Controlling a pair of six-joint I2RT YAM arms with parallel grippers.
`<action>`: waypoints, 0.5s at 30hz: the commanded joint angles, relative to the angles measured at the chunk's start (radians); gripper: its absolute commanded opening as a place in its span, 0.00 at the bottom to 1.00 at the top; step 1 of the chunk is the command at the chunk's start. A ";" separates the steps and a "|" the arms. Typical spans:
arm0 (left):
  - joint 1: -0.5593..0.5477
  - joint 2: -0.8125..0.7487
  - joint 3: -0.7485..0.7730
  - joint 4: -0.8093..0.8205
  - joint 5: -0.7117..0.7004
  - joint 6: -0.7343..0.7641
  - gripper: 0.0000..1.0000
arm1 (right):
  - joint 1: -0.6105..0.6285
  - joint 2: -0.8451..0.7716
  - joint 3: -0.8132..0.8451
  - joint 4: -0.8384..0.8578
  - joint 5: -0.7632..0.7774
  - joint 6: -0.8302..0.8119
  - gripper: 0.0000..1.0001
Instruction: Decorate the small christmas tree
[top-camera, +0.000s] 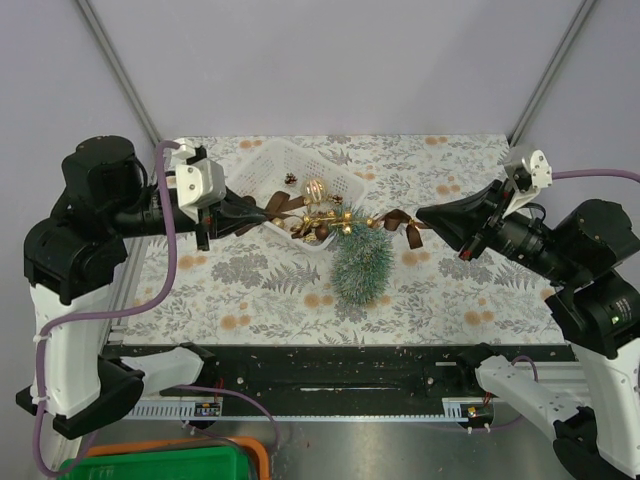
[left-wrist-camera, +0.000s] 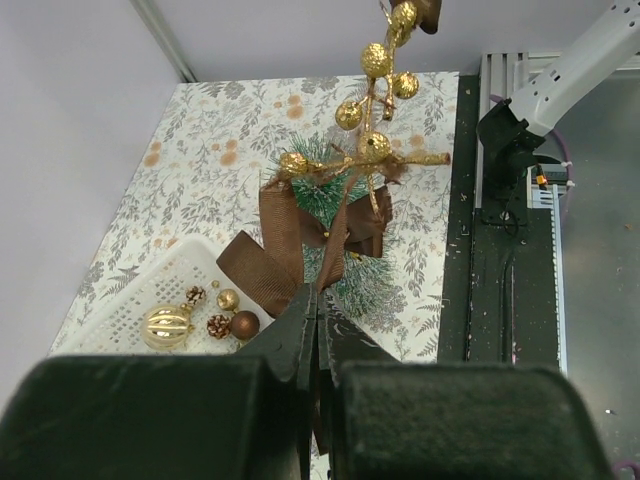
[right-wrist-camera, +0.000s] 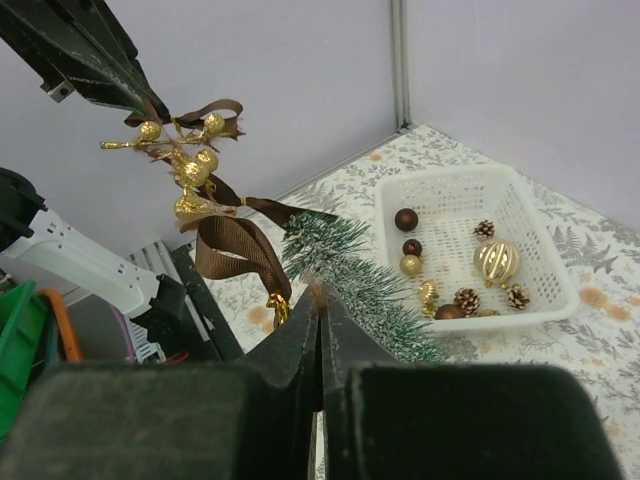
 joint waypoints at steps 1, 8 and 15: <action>0.001 -0.015 0.060 0.007 0.043 0.006 0.00 | -0.003 -0.009 -0.021 0.027 -0.051 0.043 0.00; 0.001 -0.027 0.051 0.006 0.074 0.006 0.00 | -0.003 -0.020 -0.002 -0.039 0.004 0.003 0.00; -0.008 -0.095 -0.298 0.082 0.089 -0.002 0.00 | -0.003 -0.101 -0.105 -0.168 0.238 -0.005 0.00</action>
